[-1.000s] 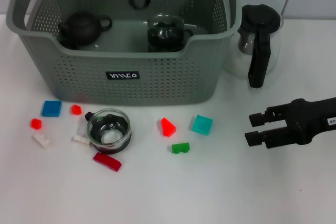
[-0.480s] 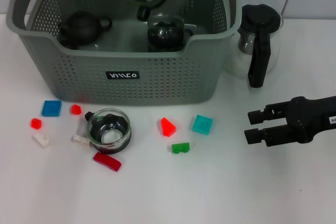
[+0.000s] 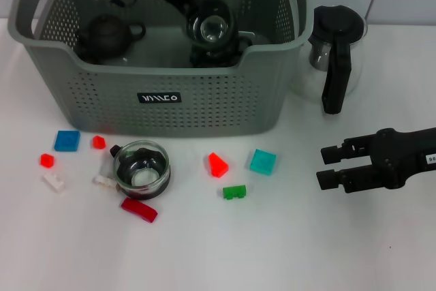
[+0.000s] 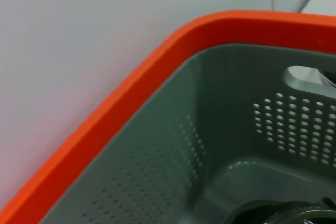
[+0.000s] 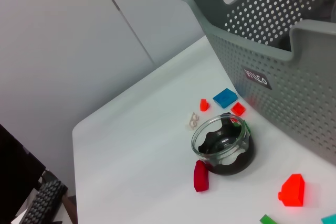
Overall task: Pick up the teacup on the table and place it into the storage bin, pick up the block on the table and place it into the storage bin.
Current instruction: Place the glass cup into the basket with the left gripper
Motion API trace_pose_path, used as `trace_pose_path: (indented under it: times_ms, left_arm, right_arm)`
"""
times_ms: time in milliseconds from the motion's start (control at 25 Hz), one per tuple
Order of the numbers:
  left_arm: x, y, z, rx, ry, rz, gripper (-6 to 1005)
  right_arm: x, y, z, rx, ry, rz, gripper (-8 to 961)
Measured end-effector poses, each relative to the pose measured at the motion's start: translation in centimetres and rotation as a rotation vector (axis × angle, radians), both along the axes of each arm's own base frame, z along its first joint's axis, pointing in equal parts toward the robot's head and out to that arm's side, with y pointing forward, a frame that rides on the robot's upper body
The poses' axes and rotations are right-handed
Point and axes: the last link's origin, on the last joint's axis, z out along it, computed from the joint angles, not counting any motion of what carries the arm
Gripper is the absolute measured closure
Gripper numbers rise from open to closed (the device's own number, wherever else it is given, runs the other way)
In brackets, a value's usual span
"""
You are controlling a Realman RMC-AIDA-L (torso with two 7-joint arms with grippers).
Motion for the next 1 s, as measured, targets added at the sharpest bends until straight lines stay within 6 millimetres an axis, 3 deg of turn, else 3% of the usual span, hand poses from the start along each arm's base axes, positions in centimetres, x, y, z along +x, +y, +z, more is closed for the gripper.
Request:
trace_pose_path:
  times_ms: [680, 1000]
  left_arm:
    - [0.0, 0.1, -0.2, 0.004, 0.036, 0.023, 837]
    - [1.1, 0.1, 2.2, 0.03, -0.057, 0.029, 547]
  right_arm:
    - [0.0, 0.0, 0.0, -0.001, 0.002, 0.001, 237]
    - [0.0, 0.0, 0.0, 0.003, 0.003, 0.002, 238]
